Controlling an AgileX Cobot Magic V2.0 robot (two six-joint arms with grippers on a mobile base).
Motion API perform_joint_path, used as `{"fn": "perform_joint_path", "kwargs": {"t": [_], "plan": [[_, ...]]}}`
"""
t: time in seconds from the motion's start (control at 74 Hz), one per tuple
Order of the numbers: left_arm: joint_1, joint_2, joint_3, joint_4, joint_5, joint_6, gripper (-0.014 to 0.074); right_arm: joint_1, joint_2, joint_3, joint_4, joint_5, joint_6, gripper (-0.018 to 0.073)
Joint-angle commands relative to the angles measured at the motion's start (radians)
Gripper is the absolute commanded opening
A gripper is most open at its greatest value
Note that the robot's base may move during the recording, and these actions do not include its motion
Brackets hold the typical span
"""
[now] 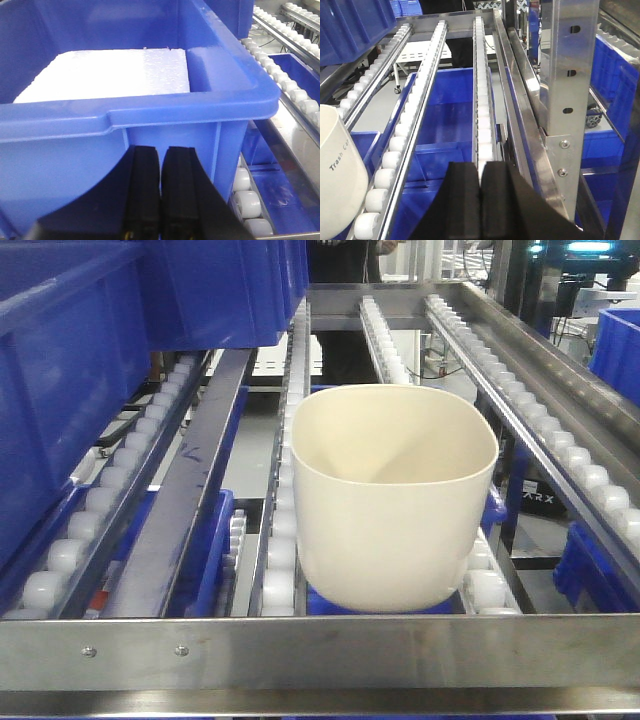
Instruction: Move white bin to right shelf second layer
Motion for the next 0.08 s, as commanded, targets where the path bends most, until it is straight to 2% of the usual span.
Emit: {"fn": "perform_joint_path", "kwargs": {"t": [0.0,0.068], "plan": [[-0.005,-0.014,0.037,0.000,-0.087,-0.003,0.0085,-0.007,-0.020,-0.015,0.002,-0.096,-0.008,0.0055],[-0.005,-0.014,0.037,0.000,-0.087,-0.003,0.0085,-0.007,-0.020,-0.015,0.002,-0.096,-0.008,0.0055]]}}
